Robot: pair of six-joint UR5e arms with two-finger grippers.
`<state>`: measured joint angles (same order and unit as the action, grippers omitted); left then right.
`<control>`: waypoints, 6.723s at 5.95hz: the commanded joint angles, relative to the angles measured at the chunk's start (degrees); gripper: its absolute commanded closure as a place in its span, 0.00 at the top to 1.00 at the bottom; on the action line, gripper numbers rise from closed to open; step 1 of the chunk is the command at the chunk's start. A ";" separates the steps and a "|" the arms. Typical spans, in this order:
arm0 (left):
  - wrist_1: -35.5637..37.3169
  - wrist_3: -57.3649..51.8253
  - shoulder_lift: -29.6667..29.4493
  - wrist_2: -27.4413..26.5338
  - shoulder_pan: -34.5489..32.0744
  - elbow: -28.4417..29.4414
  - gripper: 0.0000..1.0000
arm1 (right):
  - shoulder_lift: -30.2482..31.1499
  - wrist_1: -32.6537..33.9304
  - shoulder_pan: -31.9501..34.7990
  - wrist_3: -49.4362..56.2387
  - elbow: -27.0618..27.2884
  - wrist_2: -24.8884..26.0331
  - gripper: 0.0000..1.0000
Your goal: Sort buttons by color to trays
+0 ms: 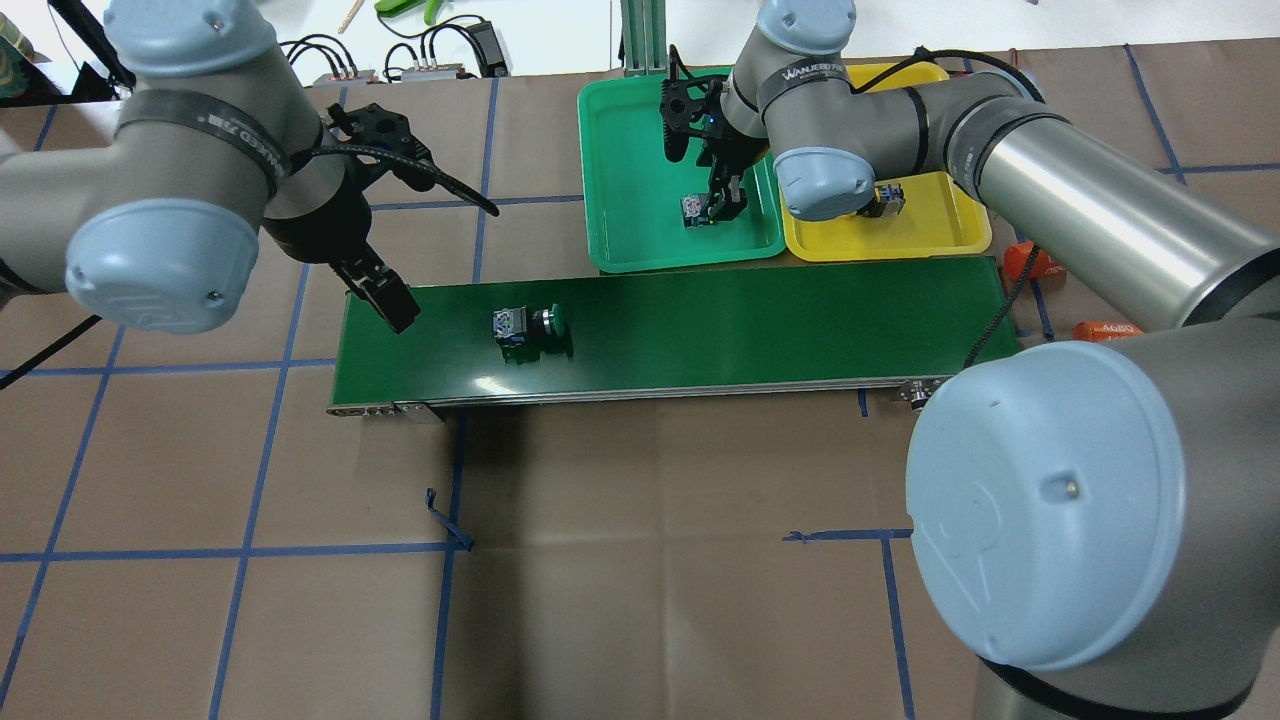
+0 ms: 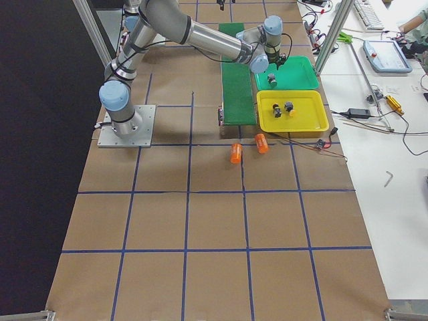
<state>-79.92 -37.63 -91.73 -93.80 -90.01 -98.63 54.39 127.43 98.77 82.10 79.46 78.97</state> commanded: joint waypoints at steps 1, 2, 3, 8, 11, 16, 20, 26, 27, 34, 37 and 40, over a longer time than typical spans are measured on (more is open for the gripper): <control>-10.49 17.78 1.64 0.02 -0.16 6.58 0.96 | 9.63 -17.39 0.19 -0.88 0.69 2.76 1.00; -10.78 24.73 2.51 0.63 -0.16 6.26 0.96 | 13.51 -24.53 1.41 -4.54 2.70 2.85 1.00; -10.70 31.85 2.87 0.81 -0.43 6.52 0.98 | 15.38 -24.34 4.47 -12.41 5.16 3.46 1.00; -12.46 36.32 4.89 3.36 -0.16 5.47 0.98 | 13.37 -2.16 10.39 -14.18 17.45 3.90 1.00; -12.54 34.83 4.98 4.95 0.45 5.47 0.98 | 13.55 -0.52 7.77 -4.33 20.81 10.67 1.00; -12.46 34.91 5.15 4.68 0.54 5.55 0.98 | 15.39 -1.66 2.75 -1.87 23.20 13.65 0.27; -12.46 34.91 5.07 4.68 0.54 5.73 0.98 | 23.36 -6.98 -4.09 5.61 21.54 15.86 0.09; -12.46 34.91 5.07 4.68 0.63 6.08 0.98 | -3.35 -3.63 -2.53 1.93 -10.42 8.92 0.10; -12.46 34.91 5.07 4.59 0.63 6.08 0.98 | -8.37 1.45 -1.22 0.62 -13.07 7.18 0.10; -12.46 34.91 5.15 4.33 0.63 6.17 0.98 | 9.37 -29.45 -1.47 -30.31 -11.53 6.90 1.00; -12.55 34.82 5.33 4.33 0.89 5.99 0.98 | 19.75 -50.64 -6.03 -67.82 -10.99 6.19 1.00; -12.55 34.82 5.33 4.33 0.98 5.99 0.98 | 26.97 -55.71 -8.15 -72.84 -9.08 9.96 1.00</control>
<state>-92.46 -2.81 -86.40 -89.47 -89.04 -92.63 78.52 72.28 91.02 11.57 69.15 87.76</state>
